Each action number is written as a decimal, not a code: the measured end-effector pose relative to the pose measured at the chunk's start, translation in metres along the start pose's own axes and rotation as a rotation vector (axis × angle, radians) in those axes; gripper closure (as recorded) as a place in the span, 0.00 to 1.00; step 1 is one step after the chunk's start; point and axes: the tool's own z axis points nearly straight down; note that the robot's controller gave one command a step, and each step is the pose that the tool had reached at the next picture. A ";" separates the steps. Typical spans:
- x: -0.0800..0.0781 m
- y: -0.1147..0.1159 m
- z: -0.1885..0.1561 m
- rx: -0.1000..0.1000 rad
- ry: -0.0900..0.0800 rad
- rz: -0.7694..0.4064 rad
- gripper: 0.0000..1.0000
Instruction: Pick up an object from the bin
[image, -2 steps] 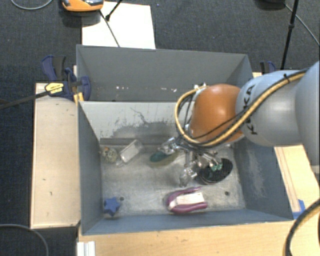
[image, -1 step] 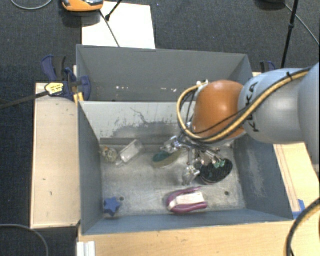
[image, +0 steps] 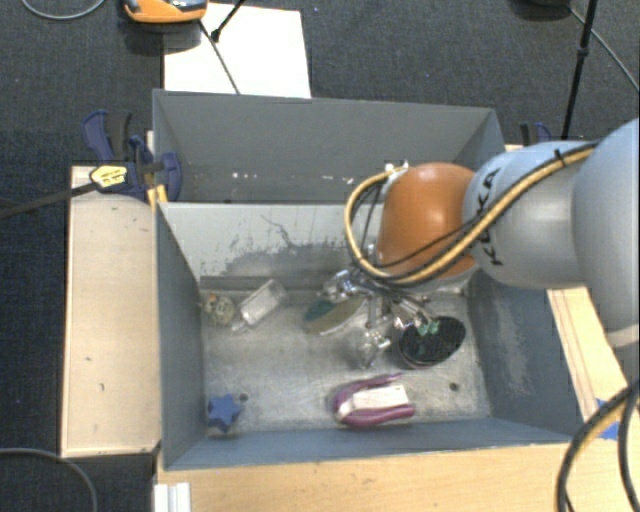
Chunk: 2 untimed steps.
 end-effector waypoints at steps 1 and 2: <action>0.000 -0.001 -0.003 0.000 0.003 0.004 1.00; -0.008 0.001 -0.151 0.001 0.008 -0.165 1.00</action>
Offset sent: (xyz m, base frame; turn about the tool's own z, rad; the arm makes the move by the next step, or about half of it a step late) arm 0.0000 0.0000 0.0000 0.0000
